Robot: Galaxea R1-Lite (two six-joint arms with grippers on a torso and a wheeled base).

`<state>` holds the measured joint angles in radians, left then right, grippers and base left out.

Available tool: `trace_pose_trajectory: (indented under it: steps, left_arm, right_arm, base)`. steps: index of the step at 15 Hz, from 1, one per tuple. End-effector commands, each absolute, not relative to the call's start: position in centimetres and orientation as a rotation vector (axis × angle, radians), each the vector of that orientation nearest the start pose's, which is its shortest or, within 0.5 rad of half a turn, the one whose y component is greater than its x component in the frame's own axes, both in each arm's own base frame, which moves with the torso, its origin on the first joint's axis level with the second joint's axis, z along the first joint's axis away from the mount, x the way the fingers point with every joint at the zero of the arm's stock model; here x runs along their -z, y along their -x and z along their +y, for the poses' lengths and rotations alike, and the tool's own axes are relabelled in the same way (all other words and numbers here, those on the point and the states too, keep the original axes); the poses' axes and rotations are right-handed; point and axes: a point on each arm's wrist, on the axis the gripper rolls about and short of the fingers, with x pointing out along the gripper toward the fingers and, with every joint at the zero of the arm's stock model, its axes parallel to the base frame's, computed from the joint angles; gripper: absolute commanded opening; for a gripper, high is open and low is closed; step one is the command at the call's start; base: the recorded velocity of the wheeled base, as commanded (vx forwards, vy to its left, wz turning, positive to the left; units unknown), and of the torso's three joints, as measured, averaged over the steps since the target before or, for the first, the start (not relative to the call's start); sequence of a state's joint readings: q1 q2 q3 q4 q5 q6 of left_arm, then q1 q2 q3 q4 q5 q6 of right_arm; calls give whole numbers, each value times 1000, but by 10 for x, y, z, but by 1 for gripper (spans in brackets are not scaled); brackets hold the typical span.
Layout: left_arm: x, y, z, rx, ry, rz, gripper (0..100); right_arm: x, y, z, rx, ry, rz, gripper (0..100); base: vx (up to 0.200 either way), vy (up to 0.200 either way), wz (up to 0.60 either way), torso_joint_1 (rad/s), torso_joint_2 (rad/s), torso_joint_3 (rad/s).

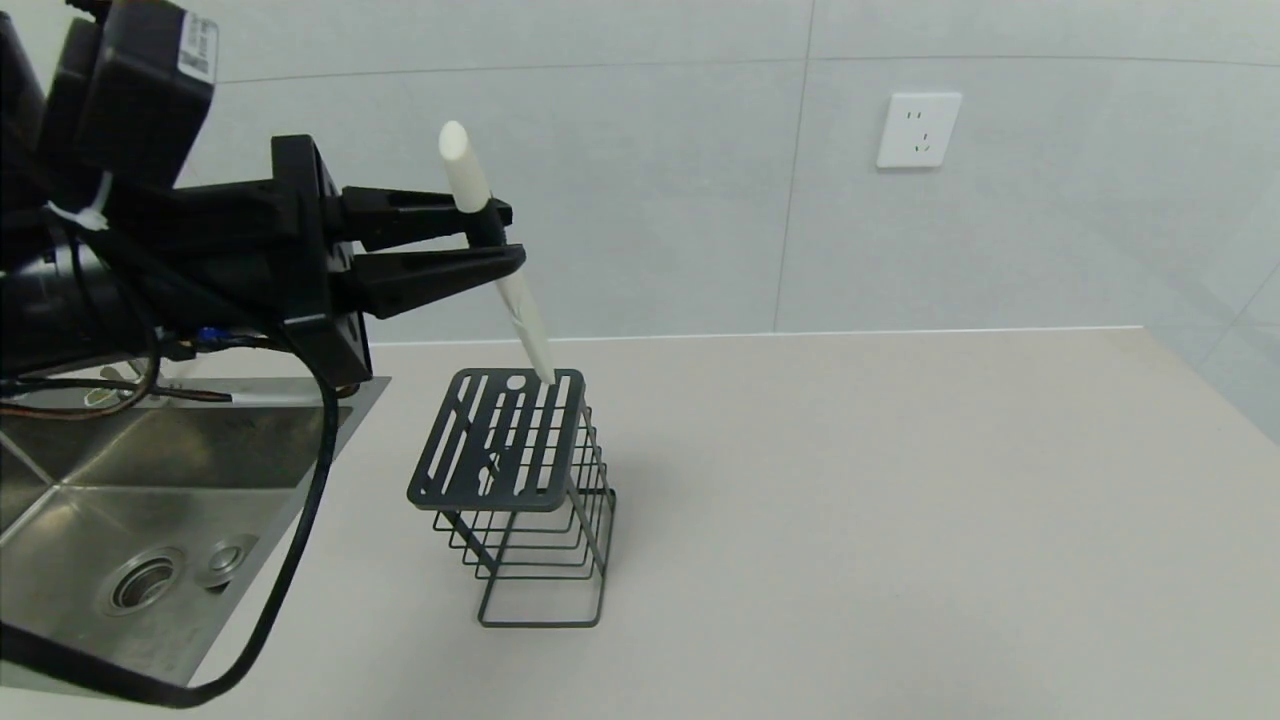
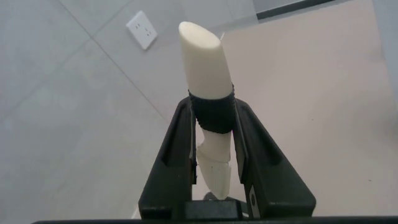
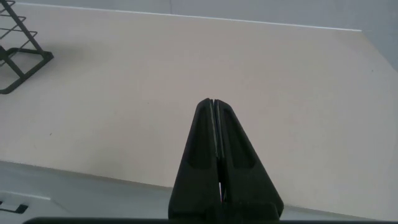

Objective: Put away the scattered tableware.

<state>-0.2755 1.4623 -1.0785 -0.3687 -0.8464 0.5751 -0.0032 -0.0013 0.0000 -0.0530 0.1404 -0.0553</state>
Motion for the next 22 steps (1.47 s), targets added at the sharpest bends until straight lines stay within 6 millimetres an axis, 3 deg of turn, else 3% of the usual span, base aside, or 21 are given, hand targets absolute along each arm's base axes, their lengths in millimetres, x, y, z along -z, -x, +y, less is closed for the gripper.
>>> trace_pose_trajectory:
  steps: [1,7,11,22]
  left_arm:
    - [-289,-241,-85,1099,-491,-273,0]
    - [-292,-235,-83,1101,-446,-256,0]
    - [-287,-242,-85,1103,-436,-241,0]
    - [-283,-257,-81,1071,-417,-248,0]
  right_arm:
    - [-81,23,3,-136,59,-59,0]
    - [-81,23,3,-132,10,-59,0]
    - [-81,23,5,-213,84,-60,0]
    - [-81,23,4,-177,83,-59,0]
  base:
    - [0,0,0,0,0,0]
    - [0,0,0,0,0,0]
    - [0,0,0,0,0,0]
    - [0,0,0,0,0,0]
